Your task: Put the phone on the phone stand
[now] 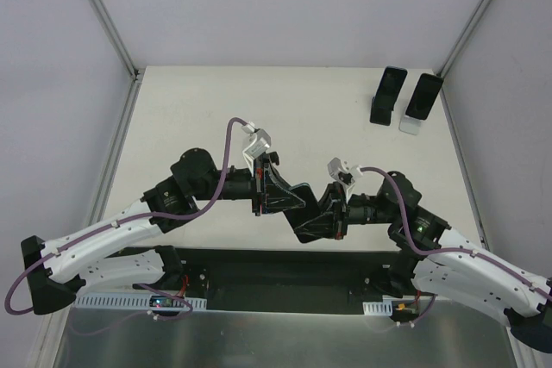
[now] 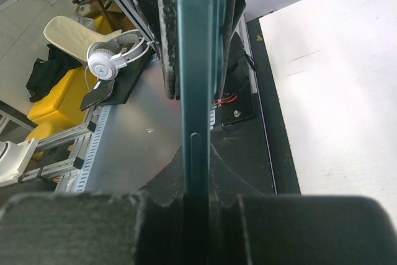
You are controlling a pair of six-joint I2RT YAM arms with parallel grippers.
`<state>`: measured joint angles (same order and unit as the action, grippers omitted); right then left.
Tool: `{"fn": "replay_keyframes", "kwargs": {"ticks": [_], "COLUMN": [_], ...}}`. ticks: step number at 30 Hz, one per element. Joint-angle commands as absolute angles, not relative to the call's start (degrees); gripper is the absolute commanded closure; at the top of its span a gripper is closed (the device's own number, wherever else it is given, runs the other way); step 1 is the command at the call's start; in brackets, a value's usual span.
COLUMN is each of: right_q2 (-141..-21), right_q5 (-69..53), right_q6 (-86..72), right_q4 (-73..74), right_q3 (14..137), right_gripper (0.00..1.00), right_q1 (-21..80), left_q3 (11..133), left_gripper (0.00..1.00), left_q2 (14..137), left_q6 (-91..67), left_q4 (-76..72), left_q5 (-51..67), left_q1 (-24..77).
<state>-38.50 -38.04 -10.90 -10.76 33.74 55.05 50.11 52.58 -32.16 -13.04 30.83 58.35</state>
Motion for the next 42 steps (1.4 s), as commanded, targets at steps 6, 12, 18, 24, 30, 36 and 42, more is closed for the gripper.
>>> {"fn": "replay_keyframes", "kwargs": {"ticks": [6, 12, 18, 24, 30, 36, 42], "right_q2": [-41.48, -37.71, -38.31, -50.34, -67.04, -75.76, -80.59], "right_q5": [-38.06, -19.81, 4.74, 3.25, 5.80, 10.80, 22.14], "right_q6": [-10.28, -6.51, -7.74, -5.01, -1.67, -1.06, 1.23], "right_q4": [-16.00, -3.19, 11.33, 12.92, 7.48, -5.52, -10.11], "right_q3": [35.95, 35.95, 39.18, 46.92, 55.89, 56.78, 58.09], "right_gripper": [0.97, 0.16, 0.04, 0.04, 0.20, 0.39, 0.53], "right_q1": [54.93, 54.84, 52.83, 51.15, 51.50, 54.92, 58.36], "left_q3": [55.02, 58.70, 59.77, 58.98, 57.92, 57.48, 57.66], "left_gripper": [1.00, 1.00, 1.00, 1.00, 1.00, 1.00, 1.00], "left_q2": [53.09, 48.79, 39.48, 28.13, 26.01, 31.19, 34.36], "left_q6": [-32.26, -29.01, -27.07, -27.95, -28.65, -27.08, -23.73], "left_q4": [-13.18, 7.05, 22.84, 34.18, 37.44, 38.14, 37.62], "left_q5": [30.24, 11.63, -3.39, -10.63, -9.93, -8.97, -11.07], "left_q1": [58.27, 58.27, 58.27, 58.27, 58.27, 58.27, 58.27]}}
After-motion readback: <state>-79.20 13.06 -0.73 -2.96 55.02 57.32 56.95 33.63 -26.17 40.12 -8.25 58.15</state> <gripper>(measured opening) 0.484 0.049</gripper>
